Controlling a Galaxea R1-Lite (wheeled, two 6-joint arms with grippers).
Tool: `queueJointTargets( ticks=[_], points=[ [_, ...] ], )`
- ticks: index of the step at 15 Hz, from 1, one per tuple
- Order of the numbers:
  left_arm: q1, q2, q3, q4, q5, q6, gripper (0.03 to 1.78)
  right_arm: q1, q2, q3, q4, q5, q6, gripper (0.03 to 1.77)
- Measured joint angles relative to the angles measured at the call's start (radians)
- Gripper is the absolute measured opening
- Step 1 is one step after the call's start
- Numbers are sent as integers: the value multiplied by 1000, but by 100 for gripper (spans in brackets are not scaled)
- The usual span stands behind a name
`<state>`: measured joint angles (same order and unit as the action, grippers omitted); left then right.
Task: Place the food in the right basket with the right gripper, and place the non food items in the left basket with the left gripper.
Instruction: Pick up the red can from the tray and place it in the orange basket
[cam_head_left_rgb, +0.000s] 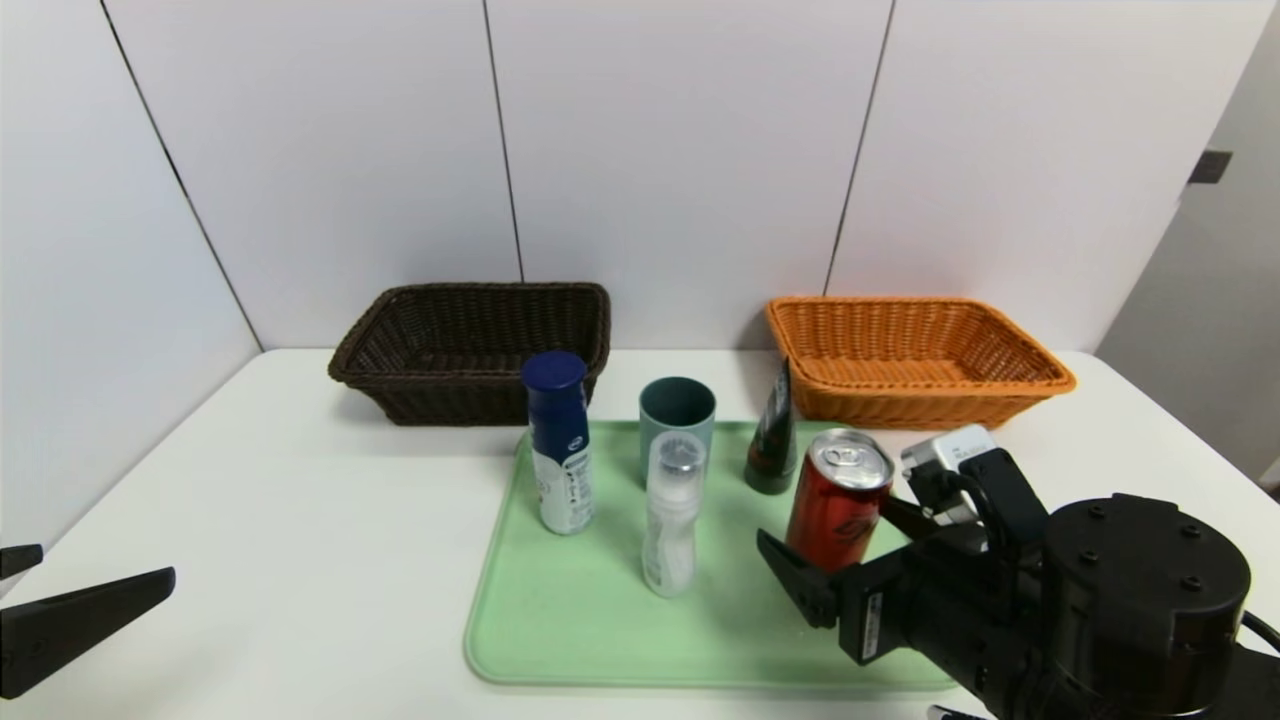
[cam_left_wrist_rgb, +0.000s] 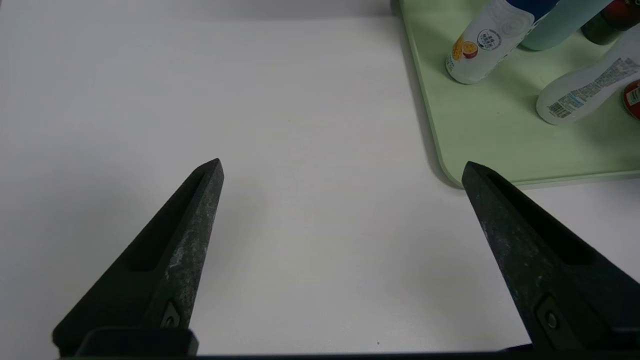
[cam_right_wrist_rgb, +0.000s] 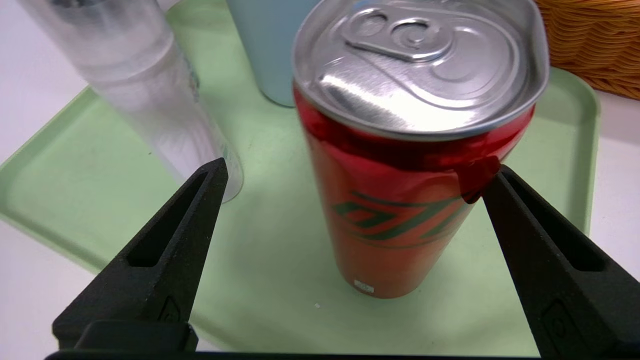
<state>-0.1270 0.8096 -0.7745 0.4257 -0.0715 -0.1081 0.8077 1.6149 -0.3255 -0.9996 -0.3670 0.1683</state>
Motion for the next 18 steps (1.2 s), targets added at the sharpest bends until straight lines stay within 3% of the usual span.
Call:
queueJointTargets(
  ticks=[5, 15, 18],
  points=[
    [0, -2, 1, 0, -3, 1, 169, -40, 26, -15, -42, -3, -3, 171],
    [0, -2, 7, 0, -5, 0, 169, -43, 103, -5, -137, -3, 3, 170],
    [0, 0, 8, 0, -6, 0, 169, -40, 133, 18, -213, 0, -3, 118]
  ],
)
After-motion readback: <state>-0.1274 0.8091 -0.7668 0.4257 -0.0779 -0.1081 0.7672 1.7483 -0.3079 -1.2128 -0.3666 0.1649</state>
